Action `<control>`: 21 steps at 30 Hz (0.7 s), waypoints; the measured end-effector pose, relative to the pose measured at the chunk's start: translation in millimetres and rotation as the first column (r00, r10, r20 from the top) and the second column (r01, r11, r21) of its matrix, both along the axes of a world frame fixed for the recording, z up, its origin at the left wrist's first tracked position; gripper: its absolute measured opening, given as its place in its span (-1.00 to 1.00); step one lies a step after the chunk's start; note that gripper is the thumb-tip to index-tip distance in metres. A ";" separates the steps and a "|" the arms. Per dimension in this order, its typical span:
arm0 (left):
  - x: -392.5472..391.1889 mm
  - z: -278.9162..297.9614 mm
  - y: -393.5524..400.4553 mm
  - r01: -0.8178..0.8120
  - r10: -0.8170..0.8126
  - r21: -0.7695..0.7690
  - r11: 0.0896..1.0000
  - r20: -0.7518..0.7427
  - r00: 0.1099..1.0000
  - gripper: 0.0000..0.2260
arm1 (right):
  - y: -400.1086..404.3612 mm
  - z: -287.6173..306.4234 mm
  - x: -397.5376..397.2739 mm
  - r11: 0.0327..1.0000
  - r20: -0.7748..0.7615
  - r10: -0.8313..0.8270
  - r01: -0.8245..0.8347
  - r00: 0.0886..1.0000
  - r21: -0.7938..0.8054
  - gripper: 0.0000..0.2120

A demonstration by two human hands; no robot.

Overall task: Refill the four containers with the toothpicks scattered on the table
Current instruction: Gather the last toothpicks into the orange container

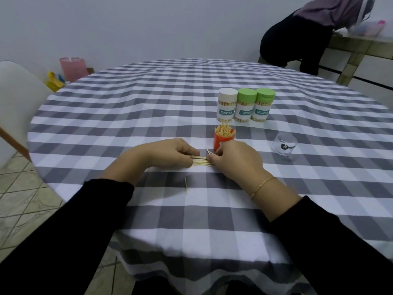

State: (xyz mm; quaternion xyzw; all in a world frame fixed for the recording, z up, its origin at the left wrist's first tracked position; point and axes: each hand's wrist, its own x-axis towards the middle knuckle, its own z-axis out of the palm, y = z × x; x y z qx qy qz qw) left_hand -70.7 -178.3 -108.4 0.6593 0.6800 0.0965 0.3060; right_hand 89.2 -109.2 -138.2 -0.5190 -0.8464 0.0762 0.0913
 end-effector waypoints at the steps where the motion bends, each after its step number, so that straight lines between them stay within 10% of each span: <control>1: -1.4 3.4 -2.7 0.031 -0.031 -0.045 0.999 -0.010 0.999 -0.49 | -1.3 1.0 -0.2 1.000 -0.011 0.012 -0.012 1.000 -0.009 -0.68; 5: -10.4 5.1 -4.7 0.081 -0.096 -0.154 0.985 -0.092 0.991 -0.19 | -5.2 10.3 3.4 0.990 -0.065 0.082 -0.089 0.995 -0.107 -0.77; 12: -6.9 -8.2 -2.4 0.027 -0.029 -0.020 0.999 -0.124 0.992 -0.38 | -6.8 29.9 22.0 0.899 -0.069 0.243 -0.251 0.968 -0.358 -0.67; 16: -2.8 -7.6 -4.5 0.008 -0.005 0.066 0.998 -0.048 0.999 -0.55 | -6.8 23.3 22.9 0.930 -0.097 0.233 -0.251 0.968 -0.269 -0.67; 21: -11.3 0.8 -8.3 0.071 -0.080 -0.077 0.995 -0.130 0.988 -0.31 | -9.7 9.1 14.8 0.965 -0.131 0.244 -0.254 0.961 -0.070 -0.79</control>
